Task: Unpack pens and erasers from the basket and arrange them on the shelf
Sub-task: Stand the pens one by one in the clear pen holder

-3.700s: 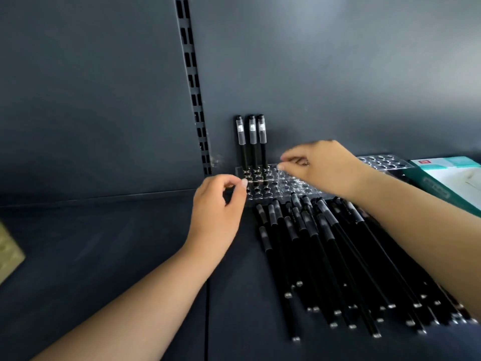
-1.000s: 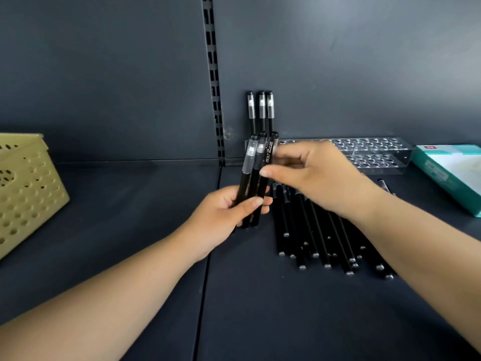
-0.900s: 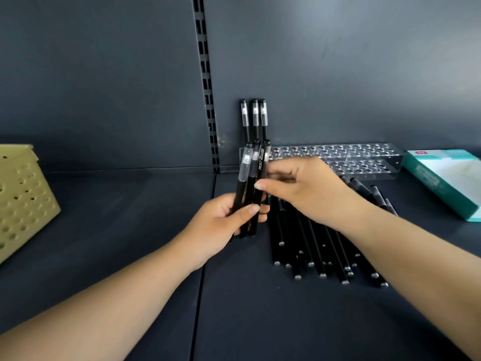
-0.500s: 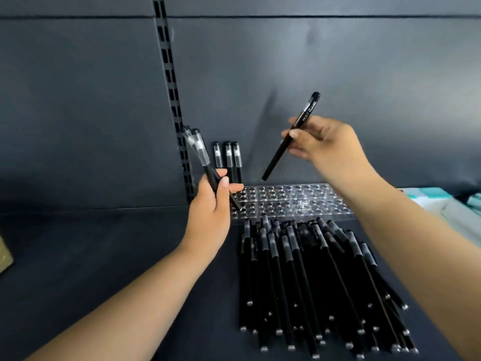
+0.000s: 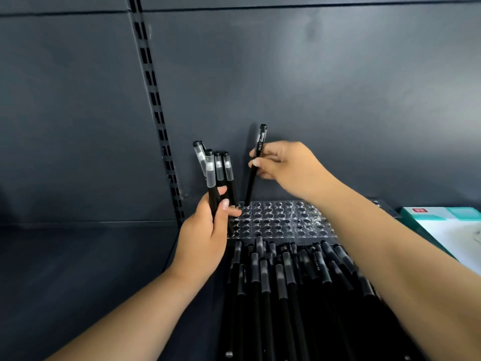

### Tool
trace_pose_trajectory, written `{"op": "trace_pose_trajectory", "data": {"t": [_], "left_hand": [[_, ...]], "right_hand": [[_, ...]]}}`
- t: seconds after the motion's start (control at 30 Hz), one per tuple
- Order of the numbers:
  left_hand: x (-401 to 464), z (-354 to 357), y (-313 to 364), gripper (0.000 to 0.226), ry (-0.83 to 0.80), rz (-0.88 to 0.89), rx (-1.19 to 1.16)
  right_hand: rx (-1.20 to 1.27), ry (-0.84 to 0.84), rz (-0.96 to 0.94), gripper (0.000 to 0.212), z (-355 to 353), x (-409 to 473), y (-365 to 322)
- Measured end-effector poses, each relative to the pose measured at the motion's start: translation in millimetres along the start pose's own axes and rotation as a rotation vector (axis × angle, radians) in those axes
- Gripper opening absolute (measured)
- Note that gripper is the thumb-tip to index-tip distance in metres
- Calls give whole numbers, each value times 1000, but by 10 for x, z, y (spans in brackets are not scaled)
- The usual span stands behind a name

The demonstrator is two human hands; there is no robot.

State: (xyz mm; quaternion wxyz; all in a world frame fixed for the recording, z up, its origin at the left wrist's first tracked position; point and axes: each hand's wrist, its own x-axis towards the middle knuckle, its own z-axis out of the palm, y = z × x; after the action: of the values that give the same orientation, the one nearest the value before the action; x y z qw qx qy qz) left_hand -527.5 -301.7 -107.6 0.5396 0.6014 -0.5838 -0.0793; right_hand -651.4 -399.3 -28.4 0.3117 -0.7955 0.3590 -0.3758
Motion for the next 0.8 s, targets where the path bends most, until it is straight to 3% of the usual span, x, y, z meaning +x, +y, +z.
{"op": "trace_pose_trajectory", "data": {"t": [0.13,0.33,0.53,0.6,0.67,0.8], "left_hand": [[12,13,-35,35,14,20,1],[40,-10,27,26,152,30,-149],[115,-72,270,15,31,-212,-661],[122,-89,313,12,-3,-280,-736],[115,-99,349,12,-42,-311,-784],[45,-76,461,23,-187,-220,-741]], "right_hand": [[-106,-103,20,16,104,-27,68],[-155,-123,87,26,91,-56,104],[-293,-174,66,33,-46,-124,-22],[-217,-147,47,28,-151,-130,-91],[20,-142,51,19,-230,-170,-187],[270,-238,37,11,-248,-256,-291]]}}
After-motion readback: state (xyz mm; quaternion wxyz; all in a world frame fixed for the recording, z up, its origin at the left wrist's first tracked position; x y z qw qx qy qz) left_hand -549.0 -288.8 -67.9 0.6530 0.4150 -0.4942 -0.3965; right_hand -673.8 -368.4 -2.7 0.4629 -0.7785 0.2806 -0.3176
